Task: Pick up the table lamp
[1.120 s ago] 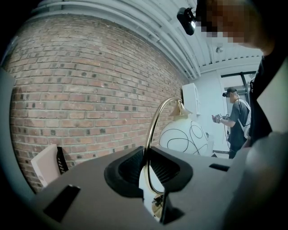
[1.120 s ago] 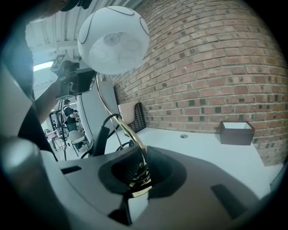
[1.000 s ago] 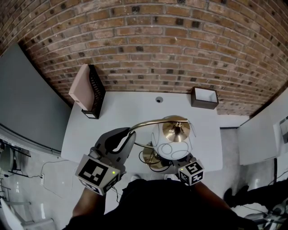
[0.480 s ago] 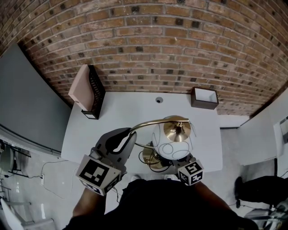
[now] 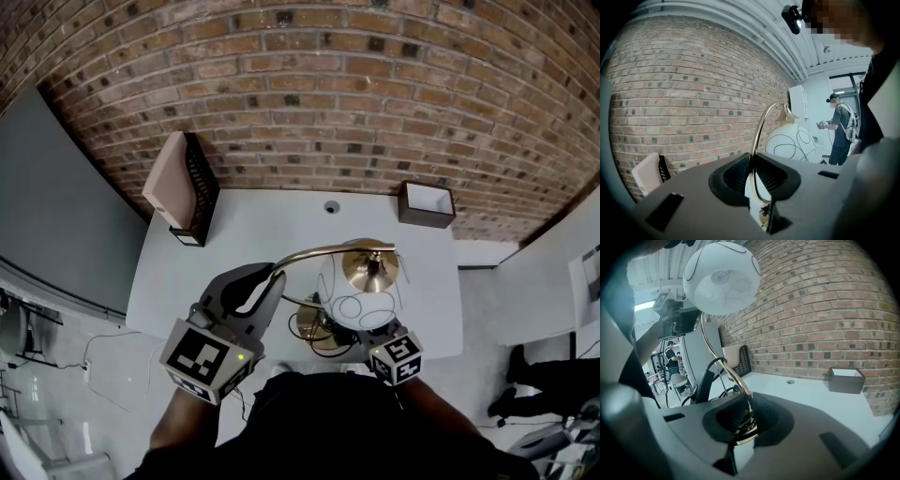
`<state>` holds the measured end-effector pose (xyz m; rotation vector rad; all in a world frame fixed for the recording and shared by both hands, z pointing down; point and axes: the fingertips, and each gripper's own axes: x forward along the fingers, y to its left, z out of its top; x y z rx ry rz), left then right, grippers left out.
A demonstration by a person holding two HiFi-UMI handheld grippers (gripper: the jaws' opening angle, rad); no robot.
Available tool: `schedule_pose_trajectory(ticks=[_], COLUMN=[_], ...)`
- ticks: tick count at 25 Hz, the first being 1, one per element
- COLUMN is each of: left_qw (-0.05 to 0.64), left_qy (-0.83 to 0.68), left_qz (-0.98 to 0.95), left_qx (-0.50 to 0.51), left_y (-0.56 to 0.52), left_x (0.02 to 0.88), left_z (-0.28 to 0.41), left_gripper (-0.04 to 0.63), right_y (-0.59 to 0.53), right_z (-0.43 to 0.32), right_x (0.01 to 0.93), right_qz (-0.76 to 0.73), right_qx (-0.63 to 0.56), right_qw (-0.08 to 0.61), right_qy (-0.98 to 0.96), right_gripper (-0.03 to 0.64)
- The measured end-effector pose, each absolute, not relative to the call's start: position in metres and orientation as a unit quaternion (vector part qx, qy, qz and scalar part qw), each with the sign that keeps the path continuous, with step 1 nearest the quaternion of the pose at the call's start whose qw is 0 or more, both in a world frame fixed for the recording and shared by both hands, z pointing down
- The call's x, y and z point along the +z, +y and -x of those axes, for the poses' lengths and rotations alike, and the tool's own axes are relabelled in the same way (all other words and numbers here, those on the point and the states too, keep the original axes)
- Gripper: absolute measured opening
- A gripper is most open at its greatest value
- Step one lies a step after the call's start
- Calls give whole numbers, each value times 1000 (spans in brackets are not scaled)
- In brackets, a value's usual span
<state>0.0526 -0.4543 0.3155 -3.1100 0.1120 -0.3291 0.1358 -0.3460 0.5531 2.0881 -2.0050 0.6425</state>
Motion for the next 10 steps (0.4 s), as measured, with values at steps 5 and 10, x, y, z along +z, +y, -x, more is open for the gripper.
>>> schedule_pose_trajectory(ticks=[5, 10], left_qw=[7, 6], left_qy=[38, 38], left_qz=[994, 994], left_qx=[-105, -107], left_y=[-457, -458], left_x=[314, 316], left_z=[-52, -52], left_gripper=[49, 49], right_y=[-349, -349], right_z=[-135, -136], right_x=[551, 552], right_qz=[-701, -701], right_qx=[215, 215], right_qw=[89, 90], right_qy=[-674, -674], right_gripper=[51, 51])
